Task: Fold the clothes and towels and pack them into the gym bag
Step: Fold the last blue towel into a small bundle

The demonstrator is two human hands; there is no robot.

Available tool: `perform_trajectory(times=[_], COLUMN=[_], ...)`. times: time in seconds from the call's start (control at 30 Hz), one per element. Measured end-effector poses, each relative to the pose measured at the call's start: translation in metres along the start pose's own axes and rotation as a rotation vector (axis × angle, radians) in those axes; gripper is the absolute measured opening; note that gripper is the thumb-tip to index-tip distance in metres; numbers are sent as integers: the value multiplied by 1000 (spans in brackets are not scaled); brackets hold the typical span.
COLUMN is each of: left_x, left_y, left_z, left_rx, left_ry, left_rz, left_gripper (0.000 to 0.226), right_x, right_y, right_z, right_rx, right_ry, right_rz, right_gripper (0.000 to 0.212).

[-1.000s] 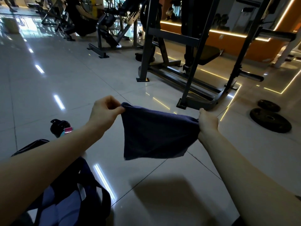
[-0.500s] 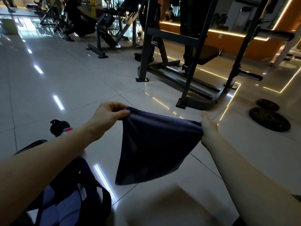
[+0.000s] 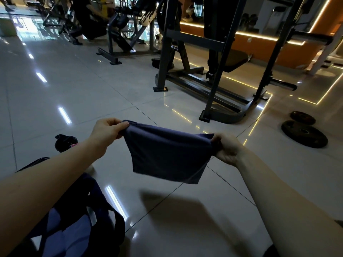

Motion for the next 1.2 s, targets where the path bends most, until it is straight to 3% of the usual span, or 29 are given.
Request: perform_trajectory(times=[0.17,0.3,0.37,0.47,0.53,0.63,0.7,0.8,0.87,0.93,1.1,1.2], left_x=[1,-2,2,7,1,-5,-3,-10,-13,-12,7,12], left_y=[-9,-11,-11,-14,-18,-24,-29,-32,-32,-32,-22,-17], left_z=[-7,-8,-8,-9,-13,-17,-17,-17,-17,-16,-11,-8], left_rx=[-39,-48,-47,-94,-107,-111,-119,-118,-113,-110,-72,-70], left_ry=[-64,-98,-126,-203,-178,-125,-125,-103,-108,-117,-205,-226], left_rz=[148,110,96,239,278,247,222,199,203,218,363,383], left_gripper=[8,2,5,13,15,16,16,9,7,8,9,12], right_x=[-12,-34,-27,-2,-6,-29,-24,-14,-14,-19,-50,-56], right_y=[-9,-18,-23,-29,-31,-34,-33,-34,-38,-40,-37,-34], right_z=[-5,0,2,10,8,2,0,4,6,7,0,0], right_rx=[-106,-242,-255,-181,-182,-238,-227,-189,-214,-268,-373,-372], right_ry=[112,274,150,-215,-182,93,18,-169,-188,-129,240,266], right_rz=[229,89,70,128,158,113,102,146,121,94,156,144], right_gripper=[14,13,10,15,24,34,36,23,19,16,18,19])
Point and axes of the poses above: each hand's wrist, its own z-axis away from the middle knuckle, its own x-axis out of the palm, y = z × x, the point moved 9 cm from there along -z, towards the middle knuckle, and after that the axes turned 6 degrees about -y, right-handed, at the moved point
